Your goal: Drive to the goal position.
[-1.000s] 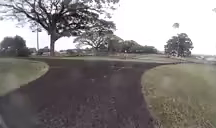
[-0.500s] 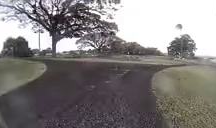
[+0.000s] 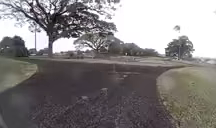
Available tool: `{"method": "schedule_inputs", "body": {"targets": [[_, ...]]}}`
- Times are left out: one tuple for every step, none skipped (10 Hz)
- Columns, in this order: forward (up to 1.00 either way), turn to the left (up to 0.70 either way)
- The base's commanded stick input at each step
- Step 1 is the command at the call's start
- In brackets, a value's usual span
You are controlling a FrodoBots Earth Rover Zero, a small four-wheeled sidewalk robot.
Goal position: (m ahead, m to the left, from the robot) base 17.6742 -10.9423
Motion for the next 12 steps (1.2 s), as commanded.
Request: {"method": "schedule_inputs", "body": {"targets": [[1.00,0.00],[1.00,0.00],[1.00,0.00],[1.00,-0.25],[1.00,-0.21],[1.00,-0.09],[1.00,-0.13],[1.00,-0.38],[1.00,-0.18],[1.00,-0.28],[1.00,-0.28],[1.00,-0.09]]}}
